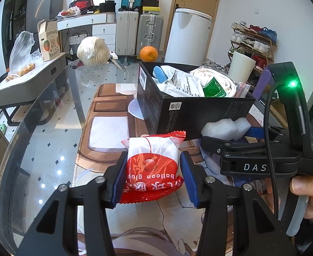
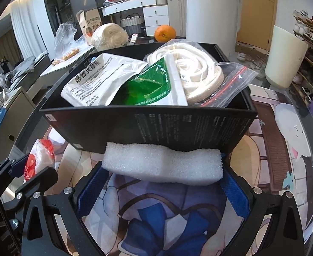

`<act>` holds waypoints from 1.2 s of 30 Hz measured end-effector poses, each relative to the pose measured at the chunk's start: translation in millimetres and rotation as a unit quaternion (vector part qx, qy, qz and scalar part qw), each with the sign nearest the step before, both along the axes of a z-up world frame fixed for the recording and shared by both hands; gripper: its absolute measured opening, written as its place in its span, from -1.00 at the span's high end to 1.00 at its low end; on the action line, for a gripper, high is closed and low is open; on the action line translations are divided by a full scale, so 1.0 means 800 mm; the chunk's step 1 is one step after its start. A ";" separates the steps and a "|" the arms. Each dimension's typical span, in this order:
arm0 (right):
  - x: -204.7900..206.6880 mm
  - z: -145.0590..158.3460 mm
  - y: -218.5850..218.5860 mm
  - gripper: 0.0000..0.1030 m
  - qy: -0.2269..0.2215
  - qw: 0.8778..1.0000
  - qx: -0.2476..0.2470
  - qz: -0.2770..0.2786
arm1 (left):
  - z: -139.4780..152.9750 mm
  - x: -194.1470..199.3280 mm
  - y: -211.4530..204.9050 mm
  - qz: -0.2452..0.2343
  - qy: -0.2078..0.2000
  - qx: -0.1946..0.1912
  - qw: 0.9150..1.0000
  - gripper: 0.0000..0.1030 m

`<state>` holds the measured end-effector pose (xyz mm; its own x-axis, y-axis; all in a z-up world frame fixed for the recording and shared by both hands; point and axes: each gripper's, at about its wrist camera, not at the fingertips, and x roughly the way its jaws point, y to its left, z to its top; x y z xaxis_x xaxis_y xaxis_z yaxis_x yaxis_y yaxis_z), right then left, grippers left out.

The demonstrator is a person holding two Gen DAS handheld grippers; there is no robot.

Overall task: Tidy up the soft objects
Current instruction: 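Grasp and lift the balloon bag with the left gripper while the right grasps the white foam block, then carry the balloon bag and foam block over the black bin with both grippers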

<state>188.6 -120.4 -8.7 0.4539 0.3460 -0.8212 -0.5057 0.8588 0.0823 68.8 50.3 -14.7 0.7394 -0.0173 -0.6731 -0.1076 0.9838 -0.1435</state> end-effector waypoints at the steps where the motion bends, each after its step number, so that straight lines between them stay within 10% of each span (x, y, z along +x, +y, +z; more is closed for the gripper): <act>1: -0.001 0.000 0.000 -0.98 0.000 1.000 0.002 0.001 | 0.000 0.000 -0.001 0.000 0.001 0.000 1.000 0.08; 36: -0.041 0.060 -0.073 -0.77 -0.083 0.993 0.038 0.078 | 0.043 -0.004 -0.020 -0.028 -0.059 0.017 0.998 0.08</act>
